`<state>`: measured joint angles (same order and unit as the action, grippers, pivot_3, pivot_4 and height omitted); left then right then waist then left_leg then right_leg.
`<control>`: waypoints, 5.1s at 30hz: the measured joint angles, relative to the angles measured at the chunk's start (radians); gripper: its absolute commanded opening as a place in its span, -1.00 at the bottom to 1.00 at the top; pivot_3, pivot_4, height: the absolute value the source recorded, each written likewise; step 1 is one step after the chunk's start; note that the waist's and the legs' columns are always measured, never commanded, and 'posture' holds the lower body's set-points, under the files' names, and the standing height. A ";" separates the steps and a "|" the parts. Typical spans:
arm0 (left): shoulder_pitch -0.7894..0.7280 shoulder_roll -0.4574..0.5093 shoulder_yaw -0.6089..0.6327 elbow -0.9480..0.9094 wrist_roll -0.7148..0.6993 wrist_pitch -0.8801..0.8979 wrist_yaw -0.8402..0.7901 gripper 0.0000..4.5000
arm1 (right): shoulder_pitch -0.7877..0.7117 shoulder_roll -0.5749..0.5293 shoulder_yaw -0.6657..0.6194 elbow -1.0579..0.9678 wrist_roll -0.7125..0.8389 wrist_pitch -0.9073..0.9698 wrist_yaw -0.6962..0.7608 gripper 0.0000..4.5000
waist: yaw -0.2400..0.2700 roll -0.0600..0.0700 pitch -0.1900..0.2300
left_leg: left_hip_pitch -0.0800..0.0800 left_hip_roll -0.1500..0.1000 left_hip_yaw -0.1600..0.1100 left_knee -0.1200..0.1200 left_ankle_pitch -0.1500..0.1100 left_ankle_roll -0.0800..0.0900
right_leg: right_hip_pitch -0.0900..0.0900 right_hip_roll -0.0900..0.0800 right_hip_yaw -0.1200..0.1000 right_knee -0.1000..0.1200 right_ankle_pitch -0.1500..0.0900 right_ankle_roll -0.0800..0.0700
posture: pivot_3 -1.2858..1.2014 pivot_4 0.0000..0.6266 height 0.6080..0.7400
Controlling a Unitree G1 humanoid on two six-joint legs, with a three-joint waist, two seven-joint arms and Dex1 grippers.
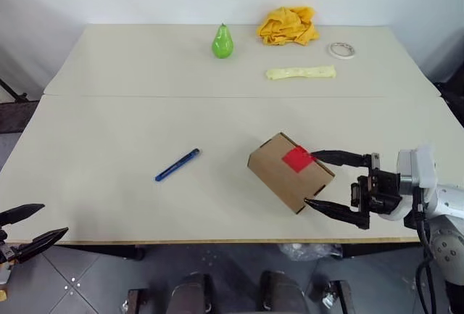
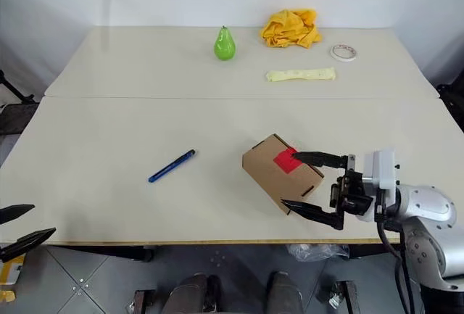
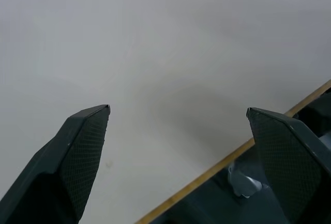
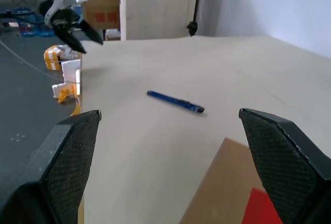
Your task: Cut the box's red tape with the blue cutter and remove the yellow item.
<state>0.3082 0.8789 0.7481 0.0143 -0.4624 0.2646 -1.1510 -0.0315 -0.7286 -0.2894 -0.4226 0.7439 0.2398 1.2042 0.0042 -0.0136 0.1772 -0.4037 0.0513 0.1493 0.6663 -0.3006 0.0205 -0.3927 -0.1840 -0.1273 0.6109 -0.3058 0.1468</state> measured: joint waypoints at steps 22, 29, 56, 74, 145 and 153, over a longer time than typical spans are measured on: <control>-0.546 -0.245 -0.615 0.184 0.211 -0.101 0.286 0.24 | 0.136 -0.053 -0.051 0.017 -0.062 -0.034 -0.013 1.00 | 0.002 0.002 -0.003 | 0.003 -0.003 0.002 0.004 0.003 0.000 | 0.002 0.001 -0.003 0.008 0.001 0.001 | 0.03 -0.52 1.00; -0.566 -0.257 -0.671 0.186 0.218 -0.095 0.290 -0.71 | 0.165 -0.047 -0.070 0.017 -0.062 -0.065 -0.017 1.00 | 0.009 0.006 -0.005 | 0.015 -0.003 0.002 0.001 0.002 0.000 | 0.012 0.000 -0.002 0.005 0.001 0.000 | 0.03 -0.52 1.00; -0.653 -0.304 -1.157 -0.237 0.453 -0.051 0.081 -0.80 | 0.270 -0.206 0.150 -0.313 -0.143 0.309 -0.286 -0.02 | 0.021 0.006 -0.005 | 0.011 -0.003 0.002 0.001 -0.005 0.003 | 0.015 0.001 -0.005 -0.009 0.001 0.000 | 0.03 -0.52 1.00; -0.649 -0.332 -1.199 -0.316 0.493 0.060 0.160 -0.80 | 0.087 -0.137 0.412 -0.199 -0.351 0.308 -0.351 -0.99 | 0.024 0.006 -0.005 | 0.010 -0.003 0.001 0.002 -0.005 0.004 | 0.015 0.000 -0.006 -0.010 0.001 0.000 | 0.03 -0.52 1.00; -0.675 -0.344 -1.237 -0.349 0.515 0.127 0.180 -0.80 | 0.123 -0.103 0.362 -0.105 -0.422 0.199 -0.278 -0.99 | 0.021 0.005 -0.005 | 0.009 -0.004 0.001 0.003 -0.006 0.005 | 0.016 0.001 -0.007 -0.009 0.001 0.001 | 0.03 -0.52 1.00; -0.669 -0.328 -1.230 -0.355 0.518 0.138 0.179 -0.80 | 0.042 -0.047 0.441 -0.082 -0.450 0.220 -0.286 -0.99 | 0.012 0.003 -0.007 | 0.013 -0.001 0.001 0.002 -0.005 0.004 | 0.017 0.002 -0.006 -0.009 0.001 0.000 | 0.03 -0.52 1.00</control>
<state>-0.3608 0.5508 -0.4815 -0.3406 0.0559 0.4022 -0.9717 0.0105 -0.7761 0.1516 -0.5045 0.2936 0.4598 0.9179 0.0166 -0.0110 0.1703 -0.3902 0.0503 0.1506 0.6684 -0.3055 0.0241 -0.3759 -0.1819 -0.1335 0.6024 -0.3052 0.1470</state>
